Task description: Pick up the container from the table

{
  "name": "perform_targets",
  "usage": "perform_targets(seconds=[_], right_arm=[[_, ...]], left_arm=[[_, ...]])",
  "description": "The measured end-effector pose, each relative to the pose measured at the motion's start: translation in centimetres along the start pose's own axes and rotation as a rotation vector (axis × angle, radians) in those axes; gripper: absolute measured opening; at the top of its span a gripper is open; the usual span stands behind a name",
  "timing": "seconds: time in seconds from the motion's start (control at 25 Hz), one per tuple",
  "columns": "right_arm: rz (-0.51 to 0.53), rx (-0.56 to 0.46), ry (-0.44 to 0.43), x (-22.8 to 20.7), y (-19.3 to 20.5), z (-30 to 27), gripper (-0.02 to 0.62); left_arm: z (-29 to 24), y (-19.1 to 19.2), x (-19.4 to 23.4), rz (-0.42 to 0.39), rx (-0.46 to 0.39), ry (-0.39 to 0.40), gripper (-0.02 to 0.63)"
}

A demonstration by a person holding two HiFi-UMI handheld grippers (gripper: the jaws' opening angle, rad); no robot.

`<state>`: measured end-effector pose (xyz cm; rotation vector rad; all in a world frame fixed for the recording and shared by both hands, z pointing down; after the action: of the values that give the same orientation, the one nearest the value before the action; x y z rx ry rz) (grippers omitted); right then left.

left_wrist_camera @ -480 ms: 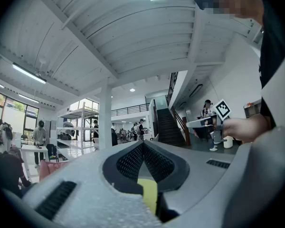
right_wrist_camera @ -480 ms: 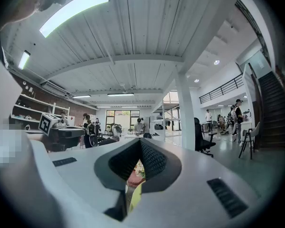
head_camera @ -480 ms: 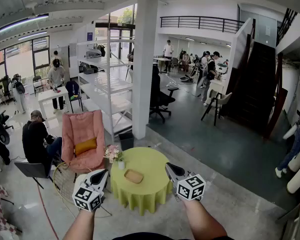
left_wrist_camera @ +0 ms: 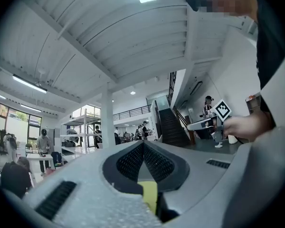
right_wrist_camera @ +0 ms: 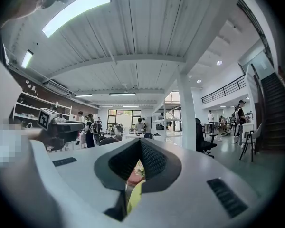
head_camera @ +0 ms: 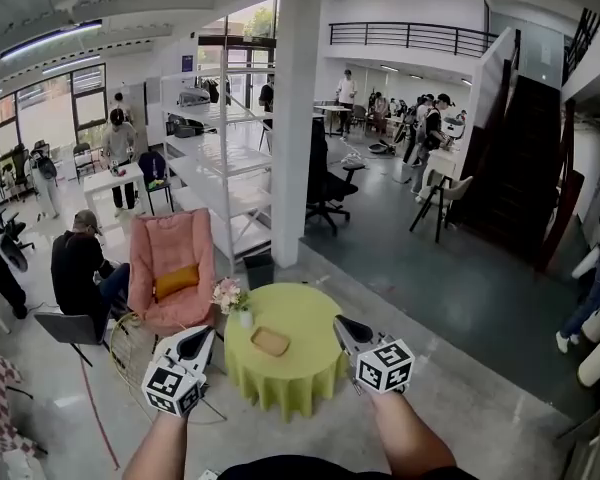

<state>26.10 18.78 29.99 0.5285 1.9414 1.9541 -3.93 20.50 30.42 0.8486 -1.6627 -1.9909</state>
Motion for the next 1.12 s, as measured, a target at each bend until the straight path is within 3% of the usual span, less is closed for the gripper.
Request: perform_targets(seconds=[0.68,1.12], right_arm=[[-0.033,0.014,0.019,-3.4,2.0,2.2,0.008],[-0.034,0.055,-0.003,-3.7,3.3,0.6,0.008]], left_arm=[[-1.8,0.2,-3.1,0.007,0.024,-0.002,0.015],[-1.8,1.8,-1.4,0.047,0.033,-0.038,0.015]])
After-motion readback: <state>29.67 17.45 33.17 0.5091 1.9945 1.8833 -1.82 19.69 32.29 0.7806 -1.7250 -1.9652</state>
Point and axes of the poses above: the fingertips, and each gripper's own axes: z backward along the fingers, x to its left, y out of its underside, the point moved 3 cm from there along z, backward along the fingers, and after that the axes turned 5 degrees about y, right-handed, at the moved point
